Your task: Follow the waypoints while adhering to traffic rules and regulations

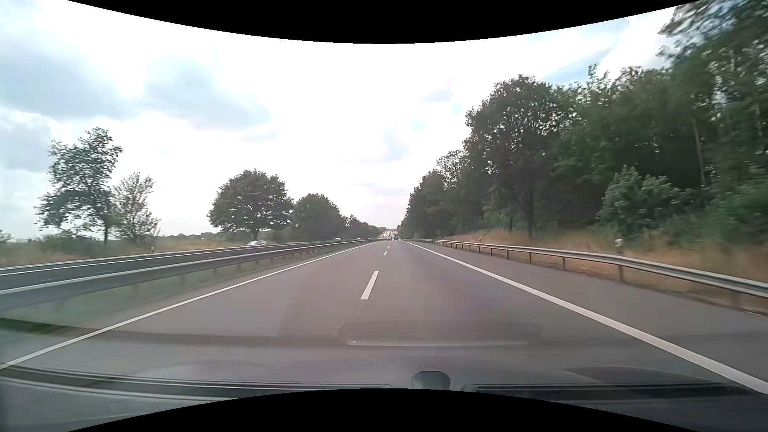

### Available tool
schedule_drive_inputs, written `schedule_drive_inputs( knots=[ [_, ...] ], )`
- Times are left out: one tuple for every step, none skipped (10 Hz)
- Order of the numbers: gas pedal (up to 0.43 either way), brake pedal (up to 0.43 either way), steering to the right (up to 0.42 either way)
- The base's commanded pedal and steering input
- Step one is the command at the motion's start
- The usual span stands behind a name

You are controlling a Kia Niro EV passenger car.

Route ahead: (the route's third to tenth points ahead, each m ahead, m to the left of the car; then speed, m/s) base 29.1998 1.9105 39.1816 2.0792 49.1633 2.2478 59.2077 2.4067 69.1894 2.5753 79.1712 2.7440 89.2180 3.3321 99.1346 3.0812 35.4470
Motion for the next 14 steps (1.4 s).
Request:
schedule_drive_inputs(
  knots=[
    [0.398, 0.0, -0.005],
    [0.398, 0.0, -0.006],
    [0.398, 0.0, -0.006],
    [0.398, 0.0, -0.007],
    [0.398, 0.0, -0.007],
    [0.398, 0.0, -0.007],
    [0.398, 0.0, -0.005],
    [0.398, 0.0, -0.004],
    [0.398, 0.0, -0.004],
    [0.398, 0.0, -0.004],
    [0.398, 0.0, -0.004],
    [0.398, 0.0, -0.004],
    [0.398, 0.0, -0.005],
    [0.398, 0.0, -0.006]
  ],
)
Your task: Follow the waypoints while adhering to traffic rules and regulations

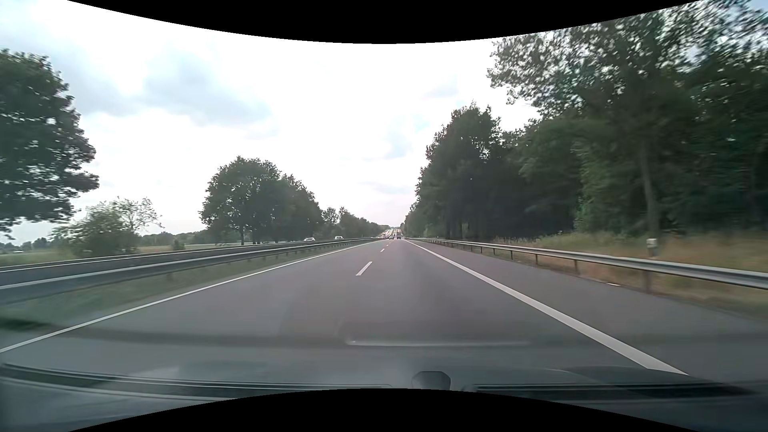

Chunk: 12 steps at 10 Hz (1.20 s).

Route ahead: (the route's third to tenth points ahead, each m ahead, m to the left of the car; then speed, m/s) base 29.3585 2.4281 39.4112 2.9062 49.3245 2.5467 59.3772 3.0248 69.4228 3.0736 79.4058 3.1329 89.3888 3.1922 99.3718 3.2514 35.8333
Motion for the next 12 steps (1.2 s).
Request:
schedule_drive_inputs(
  knots=[
    [0.398, 0.0, -0.006],
    [0.398, 0.0, -0.006],
    [0.398, 0.0, -0.006],
    [0.398, 0.0, -0.005],
    [0.398, 0.0, -0.004],
    [0.398, 0.0, -0.004],
    [0.398, 0.0, -0.004],
    [0.398, 0.0, -0.004],
    [0.398, 0.0, -0.004],
    [0.398, 0.0, -0.004],
    [0.398, 0.0, -0.004],
    [0.398, 0.0, -0.004]
  ],
)
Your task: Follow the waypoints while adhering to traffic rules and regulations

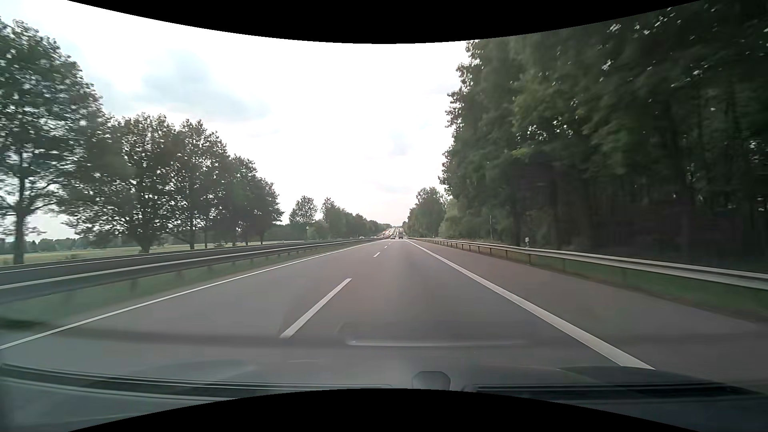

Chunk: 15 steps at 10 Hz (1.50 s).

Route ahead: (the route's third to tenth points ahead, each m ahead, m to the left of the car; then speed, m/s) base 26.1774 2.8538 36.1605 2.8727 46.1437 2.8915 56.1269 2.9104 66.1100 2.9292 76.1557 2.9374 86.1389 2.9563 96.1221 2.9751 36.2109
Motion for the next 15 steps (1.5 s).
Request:
schedule_drive_inputs(
  knots=[
    [0.398, 0.0, -0.005],
    [0.398, 0.0, -0.005],
    [0.398, 0.0, -0.005],
    [0.398, 0.0, -0.005],
    [0.398, 0.0, -0.005],
    [0.398, 0.0, -0.004],
    [0.398, 0.0, -0.003],
    [0.398, 0.0, -0.003],
    [0.398, 0.0, -0.003],
    [0.398, 0.0, -0.003],
    [0.398, 0.0, -0.003],
    [0.398, 0.0, -0.003],
    [0.398, 0.0, -0.003],
    [0.398, 0.0, -0.003],
    [0.398, 0.0, -0.003]
  ],
)
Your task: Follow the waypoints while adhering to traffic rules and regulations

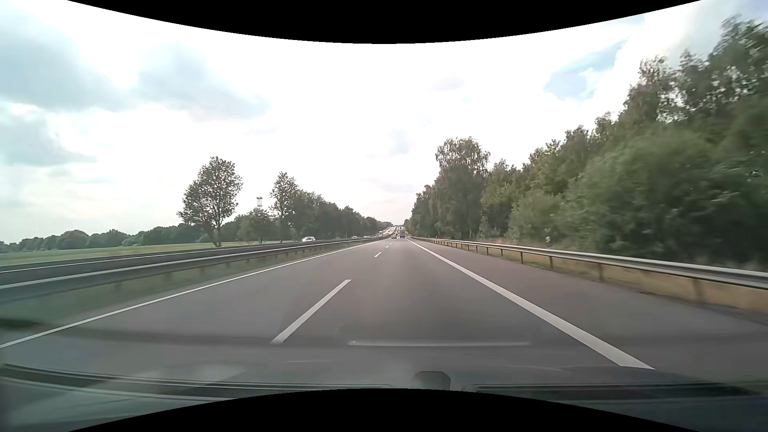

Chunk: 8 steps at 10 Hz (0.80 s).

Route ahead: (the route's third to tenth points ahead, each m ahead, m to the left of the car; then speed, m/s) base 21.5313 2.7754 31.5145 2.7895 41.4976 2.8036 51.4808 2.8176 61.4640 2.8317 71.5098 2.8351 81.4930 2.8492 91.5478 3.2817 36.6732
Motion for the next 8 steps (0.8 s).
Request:
schedule_drive_inputs(
  knots=[
    [0.398, 0.0, -0.003],
    [0.398, 0.0, -0.003],
    [0.398, 0.0, -0.003],
    [0.398, 0.0, -0.003],
    [0.398, 0.0, -0.003],
    [0.398, 0.0, -0.003],
    [0.398, 0.0, -0.003],
    [0.398, 0.0, -0.003]
  ],
)
